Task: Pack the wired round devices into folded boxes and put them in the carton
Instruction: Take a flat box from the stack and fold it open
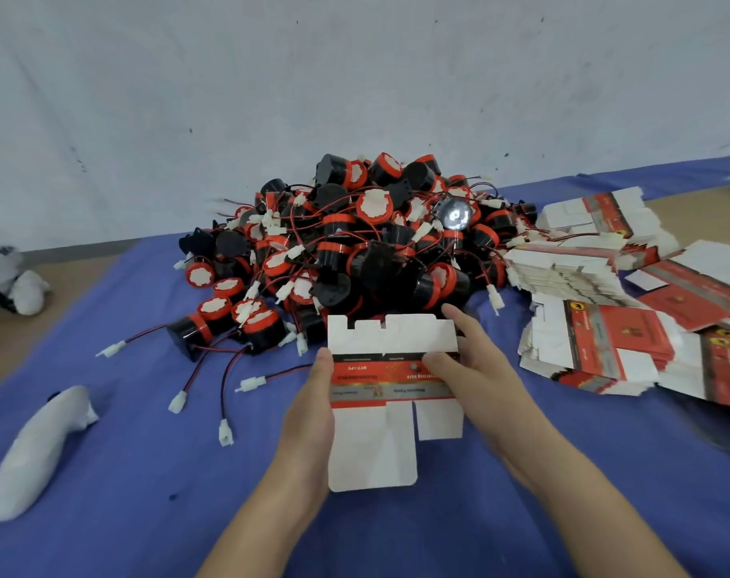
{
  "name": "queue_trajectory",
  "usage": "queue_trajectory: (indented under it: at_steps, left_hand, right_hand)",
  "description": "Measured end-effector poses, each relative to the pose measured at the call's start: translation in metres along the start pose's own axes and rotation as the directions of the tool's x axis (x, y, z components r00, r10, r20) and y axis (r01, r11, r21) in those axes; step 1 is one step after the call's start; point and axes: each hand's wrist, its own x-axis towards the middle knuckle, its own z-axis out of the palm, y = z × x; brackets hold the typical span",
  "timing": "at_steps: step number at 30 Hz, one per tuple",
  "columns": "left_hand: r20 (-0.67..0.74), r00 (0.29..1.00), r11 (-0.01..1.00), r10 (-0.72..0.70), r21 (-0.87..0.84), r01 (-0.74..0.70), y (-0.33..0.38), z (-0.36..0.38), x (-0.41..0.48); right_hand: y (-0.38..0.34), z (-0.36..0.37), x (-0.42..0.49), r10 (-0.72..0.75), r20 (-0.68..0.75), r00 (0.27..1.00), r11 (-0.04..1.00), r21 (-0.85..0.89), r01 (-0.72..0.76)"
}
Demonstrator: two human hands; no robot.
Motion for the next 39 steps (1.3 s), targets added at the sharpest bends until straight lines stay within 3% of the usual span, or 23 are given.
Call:
queue_trajectory:
  at_steps: [8, 14, 27, 32, 39]
  left_hand:
    - [0.119, 0.993, 0.998, -0.005, -0.054, 0.011, 0.002, -0.005, -0.012]
    - [0.383, 0.923, 1.0, 0.03, -0.016, -0.026, 0.005, 0.005, -0.024]
    - [0.46, 0.88, 0.974, 0.122, 0.113, -0.194, -0.004, 0.014, -0.026]
    - [0.461, 0.854, 0.929, 0.24, 0.147, -0.341, -0.009, 0.021, -0.031]
    - [0.512, 0.805, 0.899, 0.3, 0.13, -0.418, -0.008, 0.027, -0.029]
  right_hand:
    - [0.001, 0.017, -0.009, -0.056, -0.084, 0.995, 0.995, 0.083, 0.063]
    - [0.004, 0.023, -0.008, -0.093, -0.097, 0.991, 0.989, 0.104, 0.103]
    - [0.011, 0.013, -0.006, -0.088, -0.108, 0.99, 0.978, 0.178, 0.106]
    - [0.011, 0.006, -0.011, -0.098, -0.058, 0.993, 0.983, 0.153, 0.106]
    - [0.009, 0.004, -0.011, -0.142, 0.015, 0.99, 0.98, 0.146, 0.138]
